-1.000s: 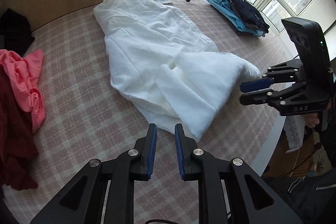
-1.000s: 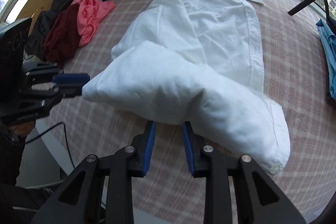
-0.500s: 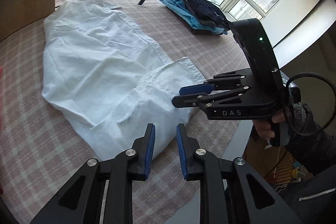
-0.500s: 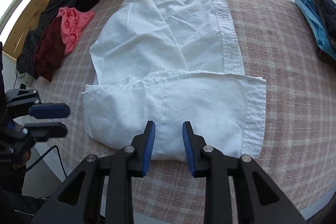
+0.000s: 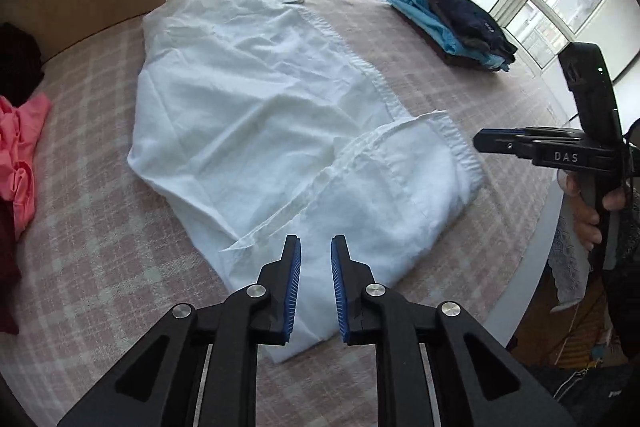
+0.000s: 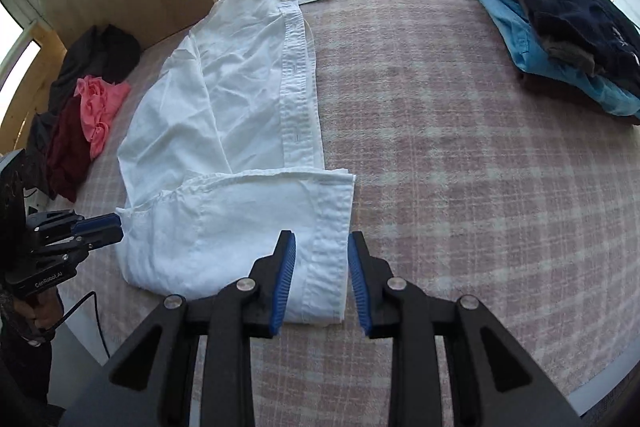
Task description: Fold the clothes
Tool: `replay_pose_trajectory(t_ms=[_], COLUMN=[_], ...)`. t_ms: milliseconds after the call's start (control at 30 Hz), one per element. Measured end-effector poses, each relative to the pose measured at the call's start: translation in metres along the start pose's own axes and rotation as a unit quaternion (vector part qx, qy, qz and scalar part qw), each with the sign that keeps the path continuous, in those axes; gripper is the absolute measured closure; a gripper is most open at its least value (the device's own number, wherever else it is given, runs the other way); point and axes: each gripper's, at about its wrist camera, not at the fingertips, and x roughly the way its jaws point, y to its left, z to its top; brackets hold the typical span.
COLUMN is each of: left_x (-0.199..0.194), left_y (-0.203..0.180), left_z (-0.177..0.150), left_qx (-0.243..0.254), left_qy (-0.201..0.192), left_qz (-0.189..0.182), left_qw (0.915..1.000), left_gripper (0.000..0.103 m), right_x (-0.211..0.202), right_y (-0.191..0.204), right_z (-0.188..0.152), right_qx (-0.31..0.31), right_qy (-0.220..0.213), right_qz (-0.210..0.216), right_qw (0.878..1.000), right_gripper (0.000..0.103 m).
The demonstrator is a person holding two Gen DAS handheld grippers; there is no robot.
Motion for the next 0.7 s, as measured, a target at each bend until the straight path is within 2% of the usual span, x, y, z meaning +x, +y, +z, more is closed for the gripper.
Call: replay_pose_trajectory(t_ms=[100,267,367,467,533,567,600,700], left_x=[0.016,0.050,0.031,-0.007,-0.037,-0.052,-0.063,-0.092], left_y=[-0.020,-0.002,0.005,0.009,0.012,0.015,0.020,0.035], left_z=[0.006,0.002,0.007,0.019,0.029,0.035,0.043,0.069], left_qx=[0.021,-0.029,-0.054,-0.056,-0.049,-0.045,-0.042,-0.033], left_qy=[0.011,0.055,0.058,0.044,0.025,0.013,0.004,-0.020], left_qz=[-0.001,0.010,0.001,0.007,0.019,0.023,0.034,0.071], left_qw=[0.9997,0.9980,0.9969,0.9975,0.9983,0.9986,0.9985,0.9967], left_gripper=[0.083,0.084,0.084,0.082,0.078,0.073,0.072,0.071], right_x=[0.012,0.059,0.050,0.012,-0.020,-0.034,-0.048,-0.074], right_y=[0.015,0.031,0.025,0.022,0.024,0.027,0.029,0.038], right_z=[0.000,0.000,0.008,0.021,0.035,0.043,0.052,0.085], right_qx=[-0.032,-0.088,-0.075,-0.064,-0.071,-0.077,-0.083,-0.108], right_qy=[0.017,0.067,0.074,0.048,0.023,0.008,-0.007,-0.044], right_qz=[0.046,0.021,0.037,0.075,0.086,0.085,0.083,0.073], right_qw=[0.998,0.994,0.994,0.994,0.994,0.993,0.993,0.991], right_gripper=[0.076,0.076,0.076,0.076,0.074,0.067,0.054,0.048])
